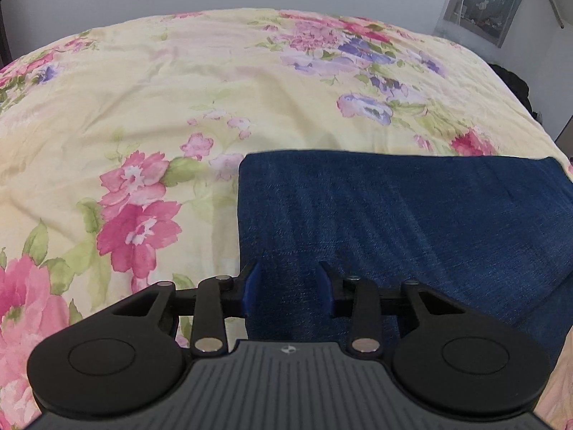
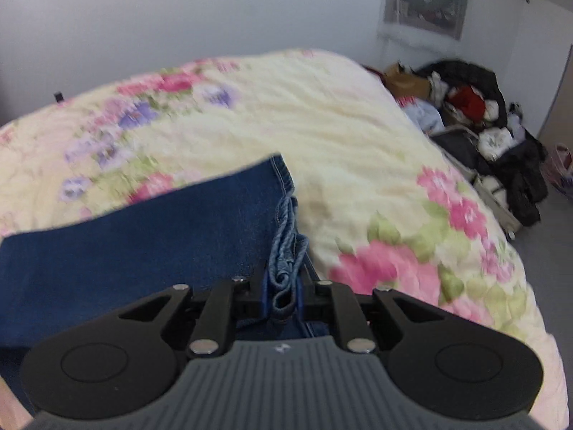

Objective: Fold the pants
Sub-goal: 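Lay the hem over the jeans with right tool while left tool holds the fold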

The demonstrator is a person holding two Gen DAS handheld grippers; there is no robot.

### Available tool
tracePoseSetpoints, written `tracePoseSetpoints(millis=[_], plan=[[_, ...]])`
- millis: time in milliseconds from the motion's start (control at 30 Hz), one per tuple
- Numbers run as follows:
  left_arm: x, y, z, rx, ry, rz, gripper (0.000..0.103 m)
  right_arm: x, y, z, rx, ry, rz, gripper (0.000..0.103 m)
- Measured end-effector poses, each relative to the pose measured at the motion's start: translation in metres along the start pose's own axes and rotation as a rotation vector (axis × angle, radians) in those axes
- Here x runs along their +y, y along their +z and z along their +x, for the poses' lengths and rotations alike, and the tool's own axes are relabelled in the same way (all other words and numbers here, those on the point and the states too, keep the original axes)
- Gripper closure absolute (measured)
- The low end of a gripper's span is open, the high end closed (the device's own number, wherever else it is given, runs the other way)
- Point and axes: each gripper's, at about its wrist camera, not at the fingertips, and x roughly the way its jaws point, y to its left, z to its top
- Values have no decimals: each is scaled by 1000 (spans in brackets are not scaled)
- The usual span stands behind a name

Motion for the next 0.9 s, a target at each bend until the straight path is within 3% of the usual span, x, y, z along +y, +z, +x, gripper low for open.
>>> tracePoseSetpoints(millis=[67, 200, 400, 533, 733, 900], plan=[[0, -3, 5, 22, 8, 6, 62, -10, -23, 27, 28, -19, 10, 93], [3, -2, 6, 45, 15, 0, 64, -16, -38, 37, 7, -82, -6, 85], [9, 21, -18, -68, 19, 13, 68, -19, -13, -1, -59, -108, -14, 82], [16, 45, -12, -100, -10, -37, 70, 1, 6, -8, -121, -18, -28, 83], [12, 54, 33, -93, -4, -25, 79, 29, 26, 39, -141, -11, -71, 93], [22, 51, 70, -72, -5, -41, 85, 22, 27, 98, -36, -12, -4, 98]])
